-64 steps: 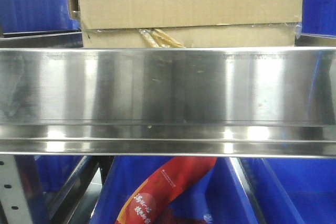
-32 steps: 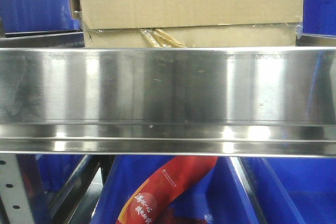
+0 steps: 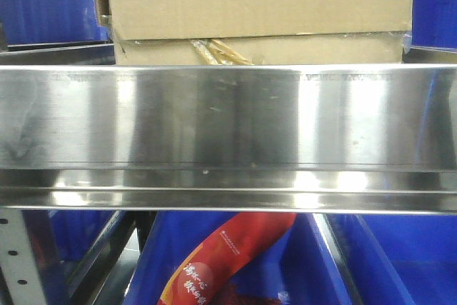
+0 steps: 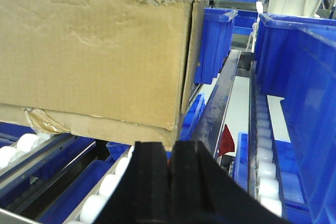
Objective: Stack two boxes on right shelf middle
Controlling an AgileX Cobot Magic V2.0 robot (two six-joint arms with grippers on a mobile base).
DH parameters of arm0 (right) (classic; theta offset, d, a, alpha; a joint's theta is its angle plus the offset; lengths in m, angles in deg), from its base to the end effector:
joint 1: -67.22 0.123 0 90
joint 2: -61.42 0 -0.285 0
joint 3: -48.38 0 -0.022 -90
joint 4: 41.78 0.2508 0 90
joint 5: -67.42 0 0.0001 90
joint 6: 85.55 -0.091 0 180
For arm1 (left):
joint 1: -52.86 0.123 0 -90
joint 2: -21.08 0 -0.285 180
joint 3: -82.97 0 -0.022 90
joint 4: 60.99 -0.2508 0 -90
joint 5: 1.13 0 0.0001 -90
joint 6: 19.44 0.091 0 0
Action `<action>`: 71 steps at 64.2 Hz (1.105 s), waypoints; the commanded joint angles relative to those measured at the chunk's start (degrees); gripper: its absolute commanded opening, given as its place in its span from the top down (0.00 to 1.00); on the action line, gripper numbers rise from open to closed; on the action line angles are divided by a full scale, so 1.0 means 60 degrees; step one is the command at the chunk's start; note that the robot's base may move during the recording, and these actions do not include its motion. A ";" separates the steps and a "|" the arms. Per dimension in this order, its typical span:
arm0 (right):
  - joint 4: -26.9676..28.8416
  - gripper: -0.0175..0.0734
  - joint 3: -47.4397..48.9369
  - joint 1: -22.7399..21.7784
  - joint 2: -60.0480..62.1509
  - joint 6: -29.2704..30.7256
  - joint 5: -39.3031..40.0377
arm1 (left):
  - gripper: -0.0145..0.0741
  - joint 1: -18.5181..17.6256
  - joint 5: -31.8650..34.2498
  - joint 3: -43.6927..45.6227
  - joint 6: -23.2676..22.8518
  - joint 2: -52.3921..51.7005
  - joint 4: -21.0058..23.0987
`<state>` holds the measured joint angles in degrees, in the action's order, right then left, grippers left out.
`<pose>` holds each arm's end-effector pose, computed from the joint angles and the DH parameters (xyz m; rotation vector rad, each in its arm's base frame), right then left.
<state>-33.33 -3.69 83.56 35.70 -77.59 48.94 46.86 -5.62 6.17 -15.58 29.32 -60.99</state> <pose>0.0699 0.0249 0.3115 -0.2732 1.6609 0.2546 0.0566 -0.0059 0.2081 0.1343 1.5569 -0.0294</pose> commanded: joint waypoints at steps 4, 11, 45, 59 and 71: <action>-0.0040 0.99 -0.0014 -0.0015 0.0049 0.0038 0.0222 | 0.96 0.0053 0.0502 -0.0069 0.0033 -0.0076 0.0160; -0.0040 0.99 -0.0014 -0.0015 0.0049 0.0038 0.0222 | 0.96 0.0053 0.0492 -0.0069 0.0033 -0.0076 0.0160; -0.0040 0.99 -0.0014 -0.0015 0.0049 0.0038 0.0222 | 0.96 0.0053 0.0492 -0.0069 0.0033 -0.0076 0.0160; -0.0040 0.99 -0.0014 -0.0015 0.0049 0.0038 0.0222 | 0.96 0.0053 0.0492 -0.0069 0.0033 -0.0076 0.0160; -0.0040 0.99 -0.0208 -0.0625 0.0233 -0.0109 0.0180 | 0.96 0.0053 0.0492 -0.0069 0.0033 -0.0076 0.0160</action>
<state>-33.33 -4.03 81.82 35.99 -77.59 48.94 47.05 -3.86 5.61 -15.58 29.19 -60.44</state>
